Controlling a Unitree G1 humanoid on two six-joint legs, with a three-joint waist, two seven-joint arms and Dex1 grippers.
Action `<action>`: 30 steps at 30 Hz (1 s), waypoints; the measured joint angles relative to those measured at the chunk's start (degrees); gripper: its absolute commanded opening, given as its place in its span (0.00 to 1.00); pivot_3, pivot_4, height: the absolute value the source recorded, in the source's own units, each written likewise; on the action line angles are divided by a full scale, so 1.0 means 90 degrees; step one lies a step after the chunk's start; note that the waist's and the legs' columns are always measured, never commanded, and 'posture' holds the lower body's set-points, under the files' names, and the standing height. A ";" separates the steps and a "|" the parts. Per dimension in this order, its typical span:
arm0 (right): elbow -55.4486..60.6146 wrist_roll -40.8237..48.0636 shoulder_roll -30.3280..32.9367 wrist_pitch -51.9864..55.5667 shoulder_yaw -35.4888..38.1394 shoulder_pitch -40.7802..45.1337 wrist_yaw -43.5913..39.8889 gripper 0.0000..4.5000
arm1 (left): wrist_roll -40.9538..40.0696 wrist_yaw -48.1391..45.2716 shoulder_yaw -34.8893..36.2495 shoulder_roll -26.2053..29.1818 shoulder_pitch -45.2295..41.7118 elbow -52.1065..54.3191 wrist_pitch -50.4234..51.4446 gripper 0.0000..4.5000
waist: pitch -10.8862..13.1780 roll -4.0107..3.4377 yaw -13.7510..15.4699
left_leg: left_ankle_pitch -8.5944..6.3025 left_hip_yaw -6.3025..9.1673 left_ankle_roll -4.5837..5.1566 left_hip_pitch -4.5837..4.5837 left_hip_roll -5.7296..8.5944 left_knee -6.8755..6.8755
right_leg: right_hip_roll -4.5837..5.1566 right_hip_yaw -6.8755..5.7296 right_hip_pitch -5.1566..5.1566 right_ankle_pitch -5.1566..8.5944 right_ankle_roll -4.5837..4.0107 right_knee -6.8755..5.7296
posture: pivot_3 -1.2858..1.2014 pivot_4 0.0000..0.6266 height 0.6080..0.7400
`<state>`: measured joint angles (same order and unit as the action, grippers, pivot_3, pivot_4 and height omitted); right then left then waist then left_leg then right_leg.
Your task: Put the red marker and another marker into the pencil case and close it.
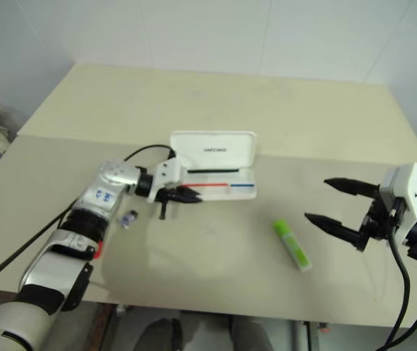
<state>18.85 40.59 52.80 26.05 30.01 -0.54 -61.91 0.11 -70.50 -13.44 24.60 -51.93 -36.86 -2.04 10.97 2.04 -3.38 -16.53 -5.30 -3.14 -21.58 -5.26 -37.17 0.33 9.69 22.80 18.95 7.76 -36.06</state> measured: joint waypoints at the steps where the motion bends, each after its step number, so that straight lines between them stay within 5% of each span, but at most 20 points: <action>1: -0.0041 -0.0003 0.0034 -0.0001 0.0000 0.0009 -0.0009 1.00 | -0.0009 0.0004 0.0010 0.0048 0.0015 0.0145 -0.0005 0.00 | 0.0000 0.0000 0.0003 | 0.0000 0.0000 0.0000 0.0000 0.0000 0.0000 | 0.0001 0.0000 0.0000 0.0000 0.0000 0.0000 | 0.52 0.24 1.00; 18: -0.0399 -0.0049 0.0275 -0.0020 -0.0034 0.0264 -0.0363 1.00 | -0.0297 0.0555 0.0054 0.0615 0.2067 0.4758 0.1453 0.00 | -0.0001 -0.0002 0.0001 | 0.0000 -0.0001 0.0002 0.0009 -0.0003 -0.0018 | 0.0004 0.0002 -0.0015 -0.0004 0.0007 -0.0005 | 0.52 0.24 1.00; 30: -0.0346 0.0052 0.0320 0.0062 0.0257 -0.0155 -0.0682 1.00 | -0.0108 0.0998 -0.0271 0.1110 0.3336 0.5796 0.1614 0.00 | -0.0001 -0.0002 0.0006 | -0.0007 0.0000 0.0018 0.0019 0.0000 -0.0020 | 0.0010 0.0003 -0.0033 -0.0007 0.0011 0.0006 | 0.52 0.24 1.00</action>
<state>15.74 41.07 55.68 26.60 32.32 -1.94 -68.05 -0.86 -61.52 -15.88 34.59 -21.91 15.30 12.48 10.96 2.02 -3.33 -16.60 -5.31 -2.98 -21.41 -5.26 -37.36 0.42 9.71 22.50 18.89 7.86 -36.01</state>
